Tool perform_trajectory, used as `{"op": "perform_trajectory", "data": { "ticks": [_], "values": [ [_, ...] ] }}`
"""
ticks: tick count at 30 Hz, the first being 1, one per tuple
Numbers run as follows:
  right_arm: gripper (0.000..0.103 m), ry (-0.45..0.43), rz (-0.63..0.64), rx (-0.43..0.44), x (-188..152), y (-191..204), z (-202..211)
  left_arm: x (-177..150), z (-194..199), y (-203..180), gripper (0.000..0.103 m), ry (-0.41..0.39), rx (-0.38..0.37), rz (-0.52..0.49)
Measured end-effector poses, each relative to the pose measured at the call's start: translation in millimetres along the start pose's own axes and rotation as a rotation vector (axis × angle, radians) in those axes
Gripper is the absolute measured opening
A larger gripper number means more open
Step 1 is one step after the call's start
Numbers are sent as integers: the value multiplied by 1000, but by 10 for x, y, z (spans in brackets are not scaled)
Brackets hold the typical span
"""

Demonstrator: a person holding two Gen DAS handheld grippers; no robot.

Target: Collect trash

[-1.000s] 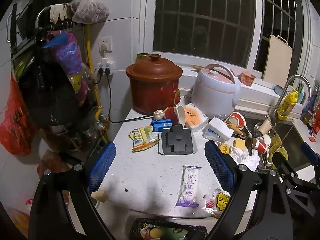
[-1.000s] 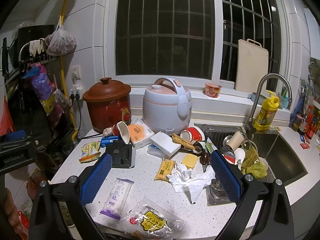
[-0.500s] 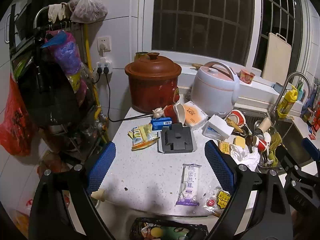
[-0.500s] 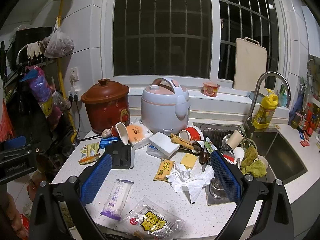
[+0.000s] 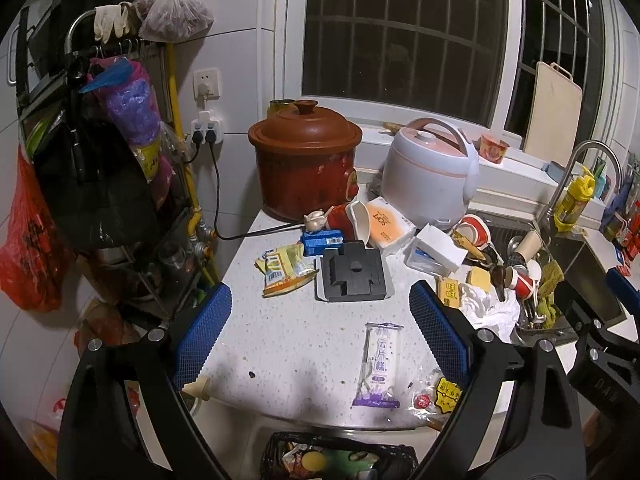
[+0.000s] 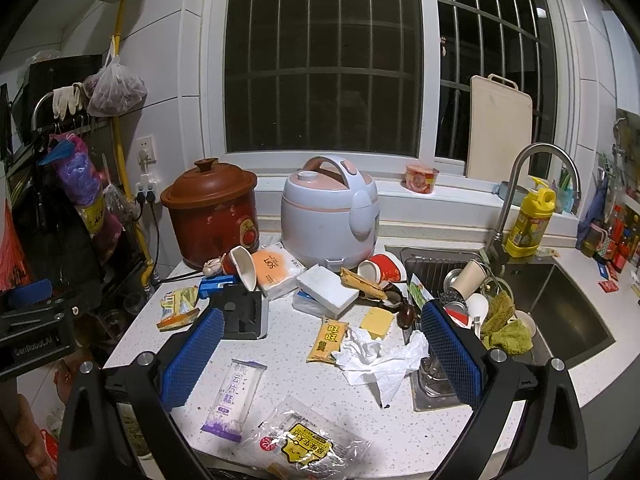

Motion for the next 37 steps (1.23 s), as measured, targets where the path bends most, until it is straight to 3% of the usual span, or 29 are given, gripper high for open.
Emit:
{"op": "perform_trajectory", "data": {
  "ticks": [37],
  "values": [
    [98,22,-35,-9,-41,-57,48,-73,-48,-90,88,26,-84,-67]
  ]
}}
Point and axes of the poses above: each gripper's, at about its wrist camera, not at the fingertips, and z roughly against the way its jaws point, y to its left, x to its top, the point moved 2 cm from there along -z, roughly the way its jaws point, and after that the axes turned 2 degrees about y, right-handed, at the moved point
